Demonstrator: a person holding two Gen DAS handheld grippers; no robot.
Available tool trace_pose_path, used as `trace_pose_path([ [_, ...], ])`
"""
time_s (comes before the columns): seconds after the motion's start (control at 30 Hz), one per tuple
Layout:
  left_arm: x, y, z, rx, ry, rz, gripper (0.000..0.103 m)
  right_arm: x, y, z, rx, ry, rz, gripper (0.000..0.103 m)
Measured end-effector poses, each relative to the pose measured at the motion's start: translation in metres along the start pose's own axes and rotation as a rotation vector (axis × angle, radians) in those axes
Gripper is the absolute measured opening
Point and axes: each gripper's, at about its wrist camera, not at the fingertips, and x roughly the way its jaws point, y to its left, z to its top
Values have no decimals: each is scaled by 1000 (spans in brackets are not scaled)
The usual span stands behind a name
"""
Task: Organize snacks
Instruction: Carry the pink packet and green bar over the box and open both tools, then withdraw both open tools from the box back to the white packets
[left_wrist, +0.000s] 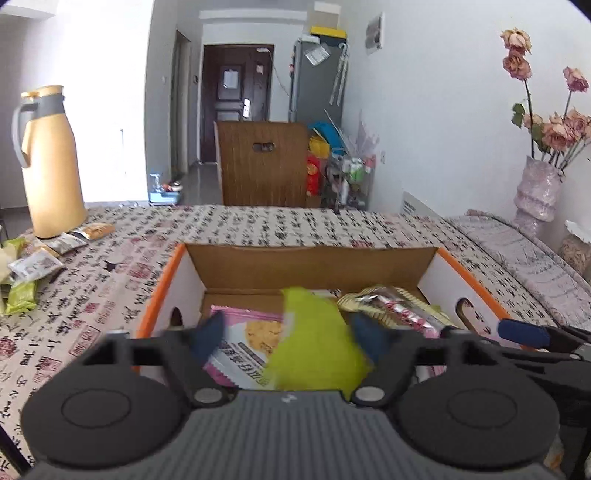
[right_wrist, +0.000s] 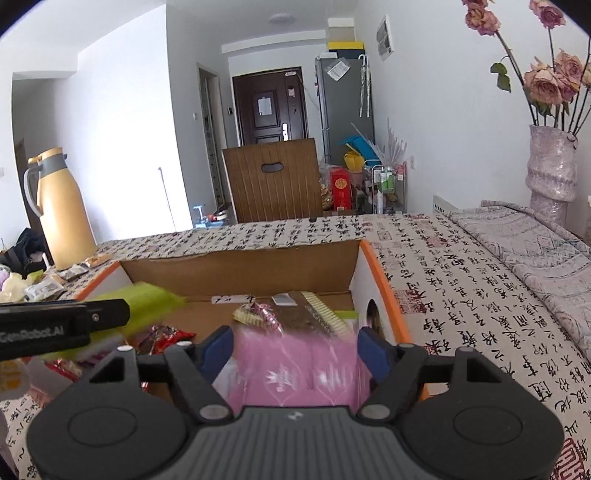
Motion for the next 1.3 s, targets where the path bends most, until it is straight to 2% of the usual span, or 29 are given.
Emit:
trace_pose_path([
  [0.07,-3,1,1,-4,-14,5,97,-2,-1,0,6,-6,-1,85],
  [0.1,-3,1,1,-8,-14,4,103,-3,-1,0,7,-7,-3,91],
  [0.23,-6,3,3,-18,-18,6,103,-4,-3,0,14,-15,-11,95],
  [0.7,-31,11,4,-31,7,-8,103,-36,1,8,2,-75,-24,97],
  [0.93,-52,13,-13,-28,45,-20,103,-61,4,-2,11,-73,-11,97],
  [1.3,-92,14,-49,-7,49,-16,103,-100,7,-32,17,-39,6,97],
])
